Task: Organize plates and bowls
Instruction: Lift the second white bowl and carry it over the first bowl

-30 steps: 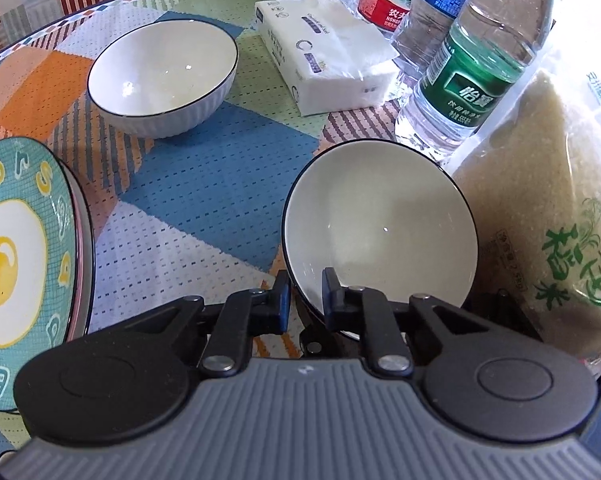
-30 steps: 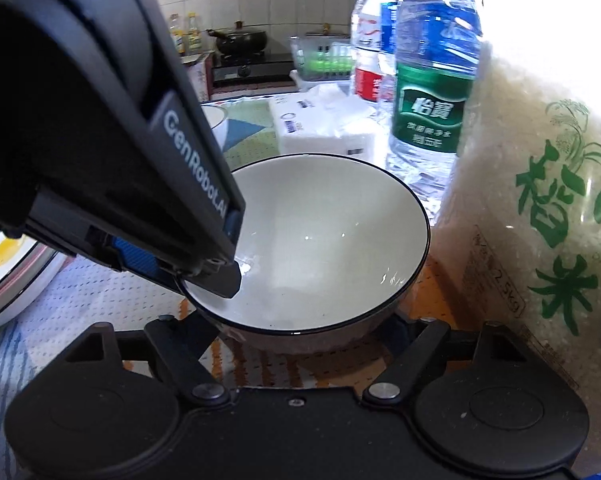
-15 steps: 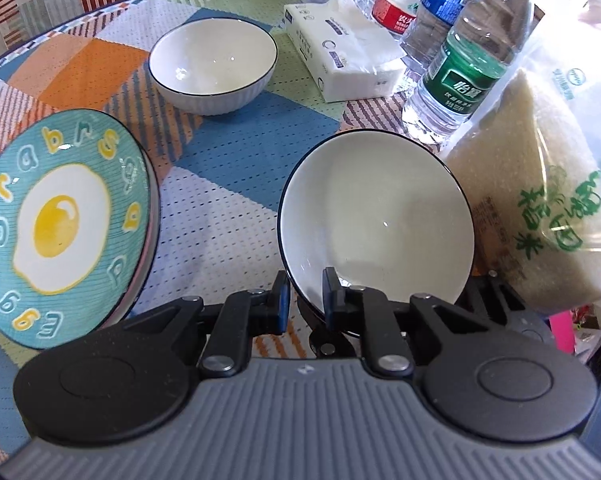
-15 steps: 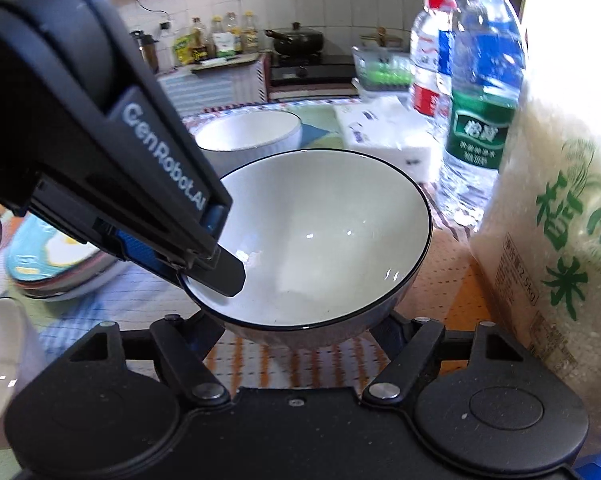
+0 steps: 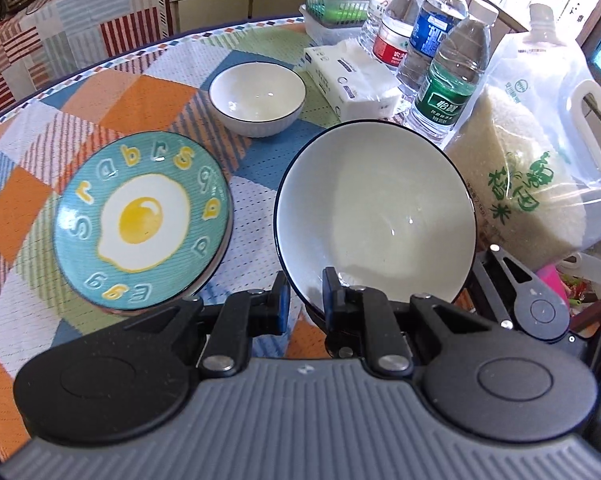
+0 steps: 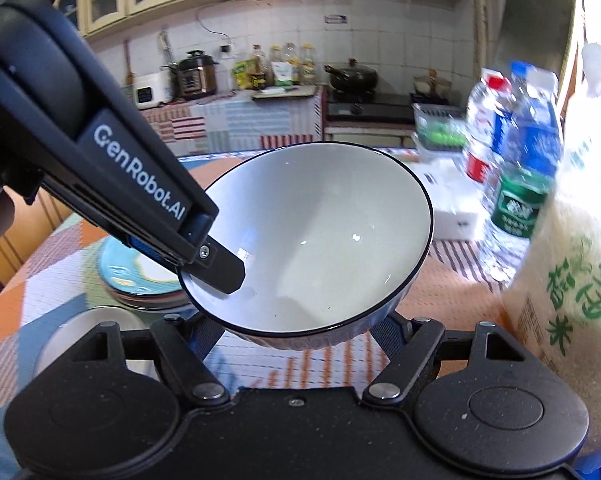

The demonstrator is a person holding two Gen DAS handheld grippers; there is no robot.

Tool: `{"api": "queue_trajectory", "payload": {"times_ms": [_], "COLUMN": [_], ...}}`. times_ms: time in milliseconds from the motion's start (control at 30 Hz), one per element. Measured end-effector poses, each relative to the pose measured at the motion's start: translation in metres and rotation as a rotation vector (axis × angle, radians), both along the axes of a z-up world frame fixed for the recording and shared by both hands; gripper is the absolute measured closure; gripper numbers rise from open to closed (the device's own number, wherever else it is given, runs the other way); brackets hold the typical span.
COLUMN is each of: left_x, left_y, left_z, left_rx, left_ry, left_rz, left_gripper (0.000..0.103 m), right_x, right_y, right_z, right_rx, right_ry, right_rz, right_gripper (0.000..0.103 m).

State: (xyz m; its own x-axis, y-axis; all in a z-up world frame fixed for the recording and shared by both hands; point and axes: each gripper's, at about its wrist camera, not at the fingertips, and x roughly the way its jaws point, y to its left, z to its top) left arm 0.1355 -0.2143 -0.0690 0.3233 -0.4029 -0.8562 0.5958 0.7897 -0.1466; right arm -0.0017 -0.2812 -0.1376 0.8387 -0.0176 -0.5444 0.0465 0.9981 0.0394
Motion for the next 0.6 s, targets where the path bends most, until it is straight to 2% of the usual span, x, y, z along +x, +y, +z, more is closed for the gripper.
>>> {"api": "queue_trajectory", "payload": {"times_ms": [300, 600], "left_x": [-0.028, -0.042], "left_y": [0.058, 0.103], "left_z": [0.019, 0.022], "left_rx": [-0.022, -0.013], "left_ry": [0.002, 0.021], "left_rz": [0.065, 0.132], "left_gripper": [0.088, 0.088], "right_x": [-0.024, -0.036], "right_y": [0.041, 0.077], "right_z": [0.02, 0.029], "right_rx": [-0.038, -0.069], "right_ry": [-0.022, -0.012], "right_rz": [0.119, 0.232], "right_gripper": [0.021, 0.021]}}
